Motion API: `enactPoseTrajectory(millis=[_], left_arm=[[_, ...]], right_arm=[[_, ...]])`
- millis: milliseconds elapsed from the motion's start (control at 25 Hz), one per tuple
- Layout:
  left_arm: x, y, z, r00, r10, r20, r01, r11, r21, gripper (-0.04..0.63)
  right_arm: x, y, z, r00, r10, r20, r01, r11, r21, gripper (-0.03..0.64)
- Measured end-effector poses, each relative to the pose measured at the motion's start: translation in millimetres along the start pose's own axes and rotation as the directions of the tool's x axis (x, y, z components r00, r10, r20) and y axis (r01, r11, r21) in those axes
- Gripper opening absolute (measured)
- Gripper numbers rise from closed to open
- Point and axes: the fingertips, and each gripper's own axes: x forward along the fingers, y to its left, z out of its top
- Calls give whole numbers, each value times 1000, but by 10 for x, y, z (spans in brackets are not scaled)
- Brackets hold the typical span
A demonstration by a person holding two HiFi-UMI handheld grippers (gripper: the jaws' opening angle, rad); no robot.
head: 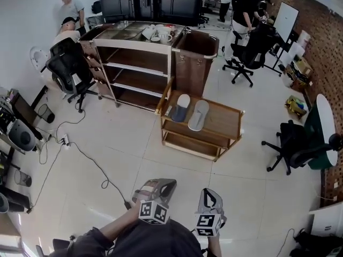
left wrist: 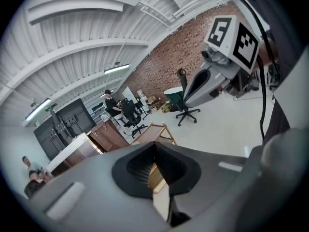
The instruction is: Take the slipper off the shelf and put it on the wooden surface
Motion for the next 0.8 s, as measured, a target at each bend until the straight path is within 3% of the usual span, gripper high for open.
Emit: enactPoseTrajectory(millis=[120,480,800], left_arm=[[-246,-23,5,999,27,31,-25,999,-46,17],[-671,-212,-82,999,24,37,-21,996,-85,17],[-781,-364,-26,998,-2,68,7,997,-79,17]], right_arm=[[-112,168,31,1000,8,6,-8,1000,-9,2],[-378,462,-30,1000,16,-6,-16,998,-57,2],[-577,527,-87,1000,-11,-5,11,999,-50,2]])
